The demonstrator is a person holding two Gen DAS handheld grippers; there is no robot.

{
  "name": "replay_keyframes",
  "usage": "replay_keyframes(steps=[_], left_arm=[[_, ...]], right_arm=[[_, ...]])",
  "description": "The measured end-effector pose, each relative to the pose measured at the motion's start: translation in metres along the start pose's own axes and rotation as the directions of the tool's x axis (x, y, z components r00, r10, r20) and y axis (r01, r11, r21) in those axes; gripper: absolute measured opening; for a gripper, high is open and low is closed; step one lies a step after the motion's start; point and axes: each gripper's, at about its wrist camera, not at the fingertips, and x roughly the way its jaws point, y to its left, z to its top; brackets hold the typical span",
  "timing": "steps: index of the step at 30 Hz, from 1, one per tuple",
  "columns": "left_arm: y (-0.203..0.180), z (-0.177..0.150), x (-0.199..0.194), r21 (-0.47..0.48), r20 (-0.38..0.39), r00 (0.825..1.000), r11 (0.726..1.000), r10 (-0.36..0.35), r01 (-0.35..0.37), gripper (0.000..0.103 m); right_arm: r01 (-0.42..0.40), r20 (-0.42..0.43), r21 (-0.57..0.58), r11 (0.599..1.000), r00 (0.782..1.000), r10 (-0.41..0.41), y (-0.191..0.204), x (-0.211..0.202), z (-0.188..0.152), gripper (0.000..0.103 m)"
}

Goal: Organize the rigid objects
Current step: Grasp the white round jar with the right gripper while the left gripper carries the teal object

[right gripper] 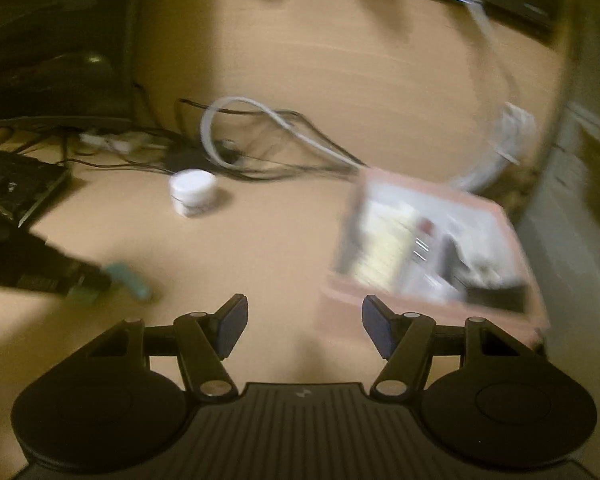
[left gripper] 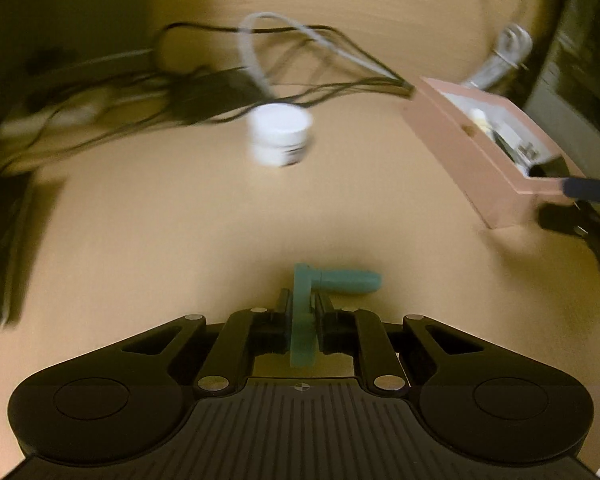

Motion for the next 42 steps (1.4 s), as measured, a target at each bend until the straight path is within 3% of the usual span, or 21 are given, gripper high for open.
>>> replay_keyframes(steps=[7, 12, 16, 19, 22, 26, 33, 42], left_arm=[[0.026, -0.021, -0.016, -0.132, -0.009, 0.998, 0.989, 0.061, -0.062, 0.014], [0.030, -0.023, -0.015, -0.191, -0.023, 0.998, 0.980, 0.050, -0.054, 0.015], [0.030, -0.024, -0.015, -0.209, -0.027, 0.998, 0.976, 0.051, -0.056, 0.015], [0.030, -0.024, -0.015, -0.210, -0.029, 0.998, 0.976, 0.053, -0.058, 0.015], [0.030, -0.024, -0.014, -0.208, -0.031, 0.998, 0.976, 0.057, -0.062, 0.015], [0.029, -0.024, -0.013, -0.199, -0.035, 0.998, 0.978, 0.056, -0.062, 0.016], [0.033, -0.024, -0.012, -0.181, -0.033, 0.999, 0.983, 0.036, -0.042, 0.016], [0.025, -0.028, -0.014, -0.124, -0.005, 1.000, 0.992, 0.021, -0.022, 0.015]], right_arm=[[-0.089, 0.034, -0.146, 0.985, 0.995, 0.095, 0.054, 0.074, 0.052, 0.064], [-0.098, 0.004, -0.151, 0.984, 0.995, 0.100, 0.083, 0.133, 0.084, 0.064], [-0.158, -0.066, -0.093, 0.983, 0.986, 0.152, 0.096, 0.169, 0.101, 0.064], [-0.159, -0.102, -0.096, 0.983, 0.984, 0.149, 0.108, 0.188, 0.107, 0.064], [-0.137, -0.109, -0.142, 0.980, 0.987, 0.122, 0.115, 0.197, 0.108, 0.056], [-0.162, -0.106, -0.137, 0.977, 0.983, 0.148, 0.107, 0.175, 0.105, 0.055], [-0.185, -0.064, -0.111, 0.976, 0.982, 0.179, 0.075, 0.087, 0.068, 0.055], [-0.066, -0.083, -0.091, 0.994, 0.995, 0.058, 0.031, -0.019, -0.015, 0.055]])
